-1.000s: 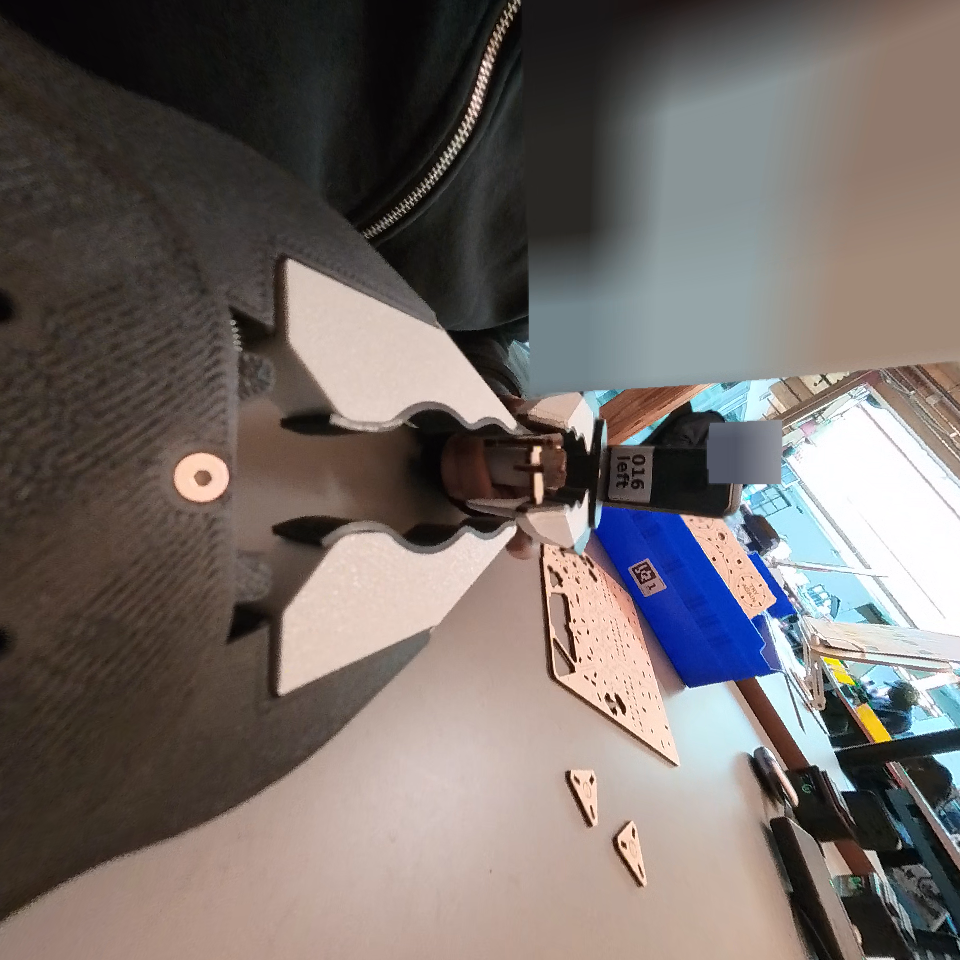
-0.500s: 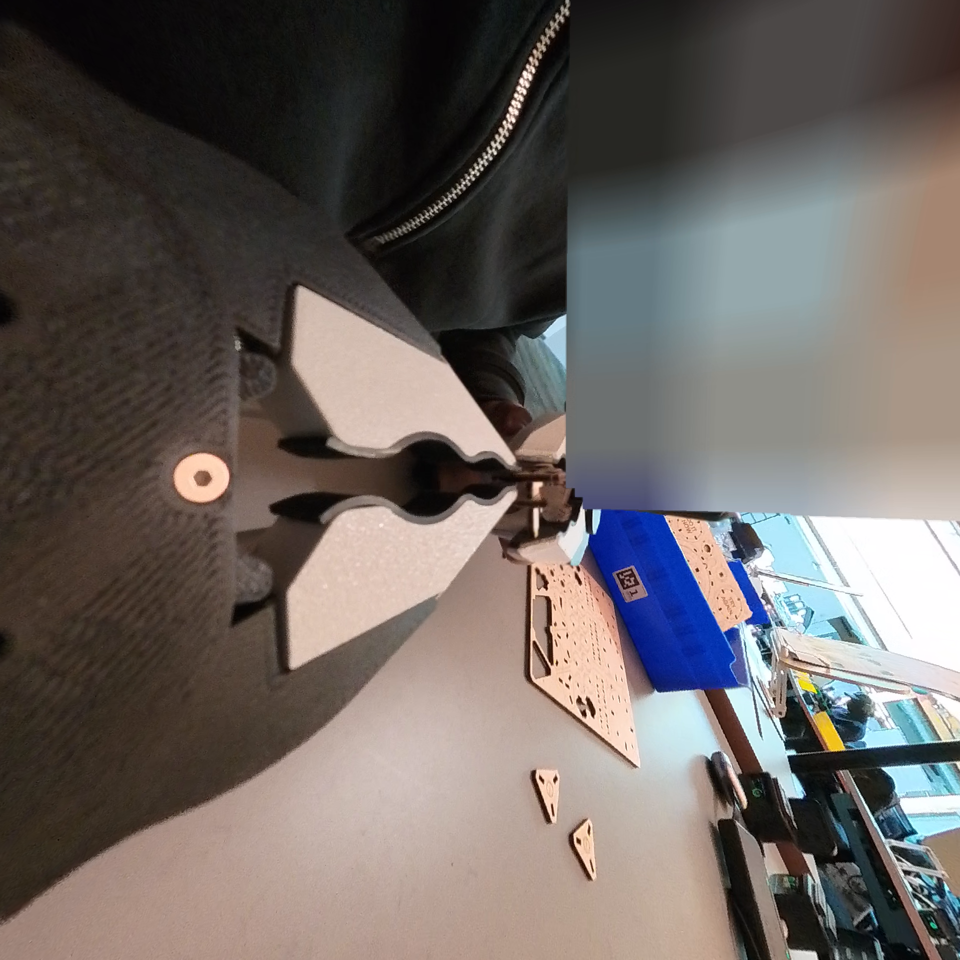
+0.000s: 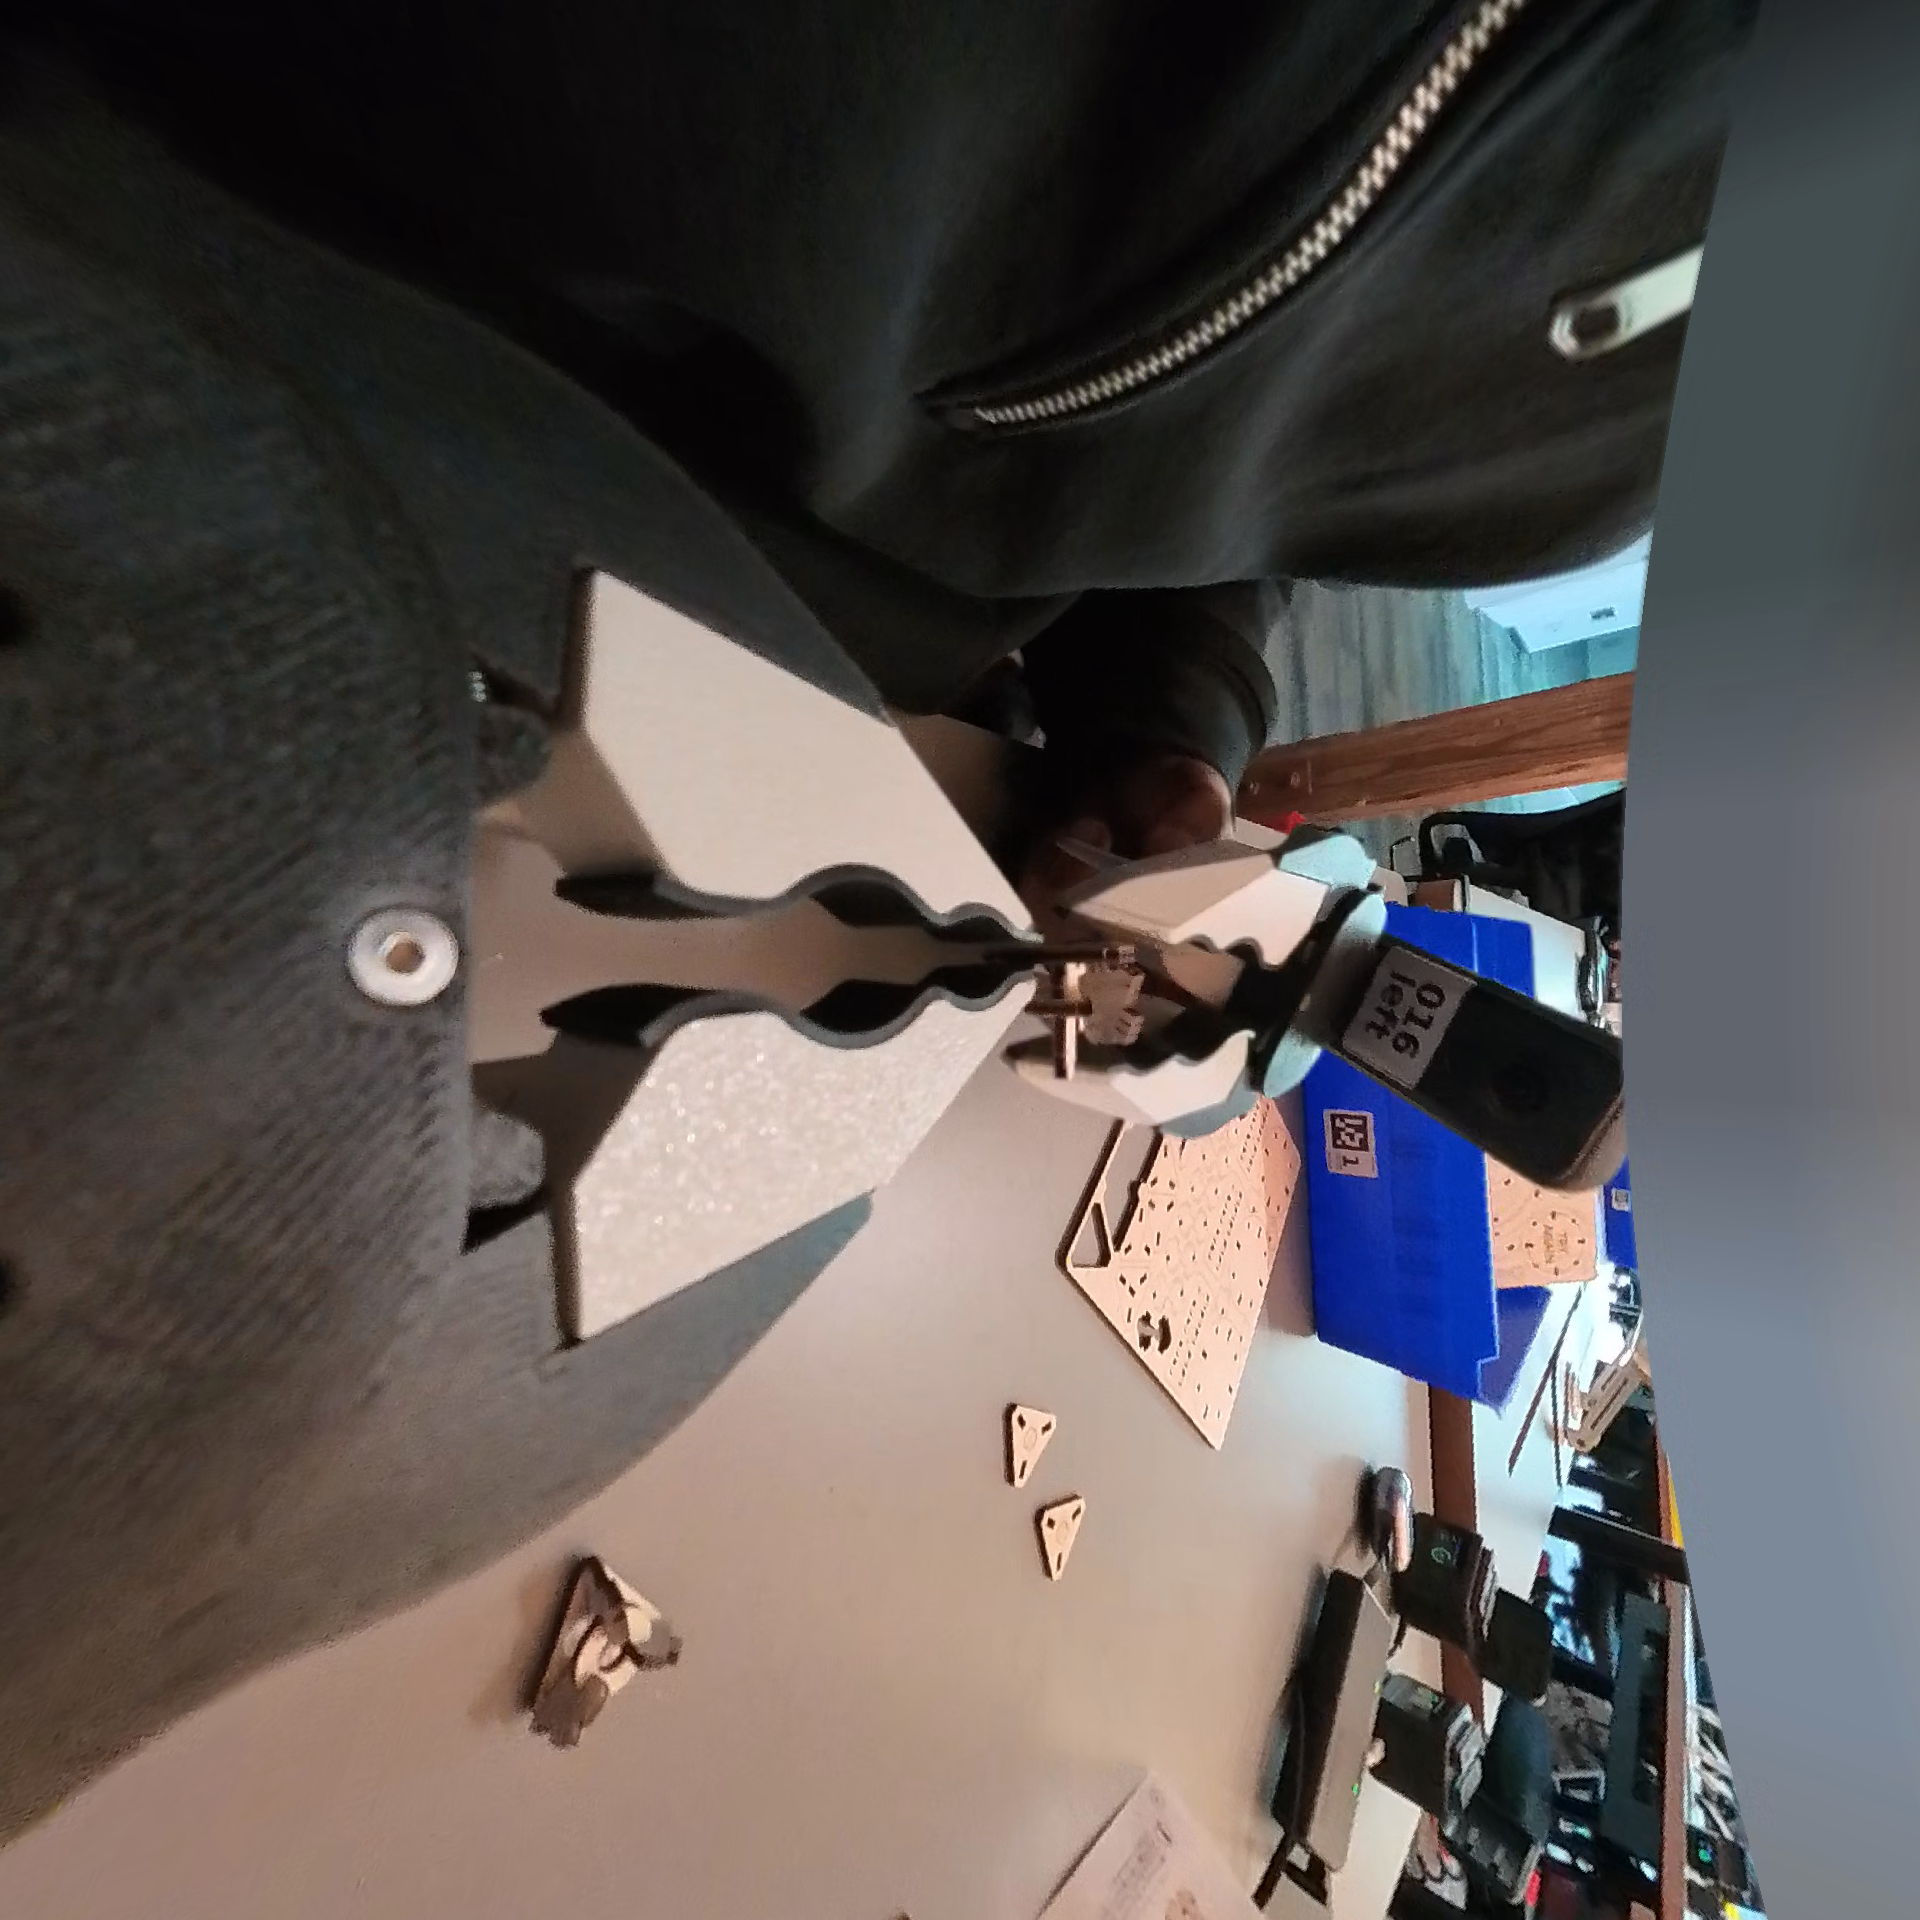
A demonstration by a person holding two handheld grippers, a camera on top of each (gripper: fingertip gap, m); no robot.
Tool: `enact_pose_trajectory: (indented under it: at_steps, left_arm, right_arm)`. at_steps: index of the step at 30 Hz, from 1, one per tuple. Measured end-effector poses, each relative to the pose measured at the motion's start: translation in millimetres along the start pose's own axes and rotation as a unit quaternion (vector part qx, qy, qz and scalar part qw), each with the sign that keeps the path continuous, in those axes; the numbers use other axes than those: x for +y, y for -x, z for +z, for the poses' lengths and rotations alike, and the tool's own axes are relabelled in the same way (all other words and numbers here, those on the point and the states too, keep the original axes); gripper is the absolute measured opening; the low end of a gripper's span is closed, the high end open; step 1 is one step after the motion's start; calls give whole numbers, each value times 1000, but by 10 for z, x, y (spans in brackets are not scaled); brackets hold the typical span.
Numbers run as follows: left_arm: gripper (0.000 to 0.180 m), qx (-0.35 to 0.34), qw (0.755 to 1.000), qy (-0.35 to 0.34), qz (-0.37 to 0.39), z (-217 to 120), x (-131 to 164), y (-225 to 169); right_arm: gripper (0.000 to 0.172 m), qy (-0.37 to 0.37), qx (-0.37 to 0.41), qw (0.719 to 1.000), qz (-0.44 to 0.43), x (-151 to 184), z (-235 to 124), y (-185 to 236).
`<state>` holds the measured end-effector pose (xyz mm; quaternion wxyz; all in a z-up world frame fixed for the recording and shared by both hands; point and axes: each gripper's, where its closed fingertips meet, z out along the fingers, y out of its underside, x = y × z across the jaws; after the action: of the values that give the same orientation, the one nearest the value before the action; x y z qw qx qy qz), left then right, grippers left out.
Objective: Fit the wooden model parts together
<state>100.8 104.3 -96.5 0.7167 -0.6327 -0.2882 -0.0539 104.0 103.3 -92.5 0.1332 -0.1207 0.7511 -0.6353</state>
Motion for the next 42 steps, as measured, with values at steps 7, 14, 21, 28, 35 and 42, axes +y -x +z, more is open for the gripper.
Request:
enact_pose_trajectory:
  at_steps: [7, 14, 21, 28, 35, 42]
  left_arm:
    - [27, -16, 999, 30, 43, 21, 64, -8]
    - [17, -41, 996, 24, 79, -1, 37, 9]
    - [18, -33, 996, 20, 76, -12, 28, -5]
    - [17, -24, 996, 38, 82, 31, 85, -44]
    - [17, -28, 995, 48, 79, 54, 113, -25]
    - [16, -53, 990, 63, 118, 72, 141, -12]
  right_arm:
    - [1, 13, -17, 999, -30, 27, -16, 47]
    - [5, 1, -5, 1000, -21, 42, 7, 13]
    - [39, -28, 26, 999, -6, -10, -11, -87]
    - [40, -32, -2, 999, 17, 17, 71, -38]
    - [30, -34, -11, 999, 14, 42, 59, -17]
    - [31, -29, -19, 999, 13, 51, 69, -4]
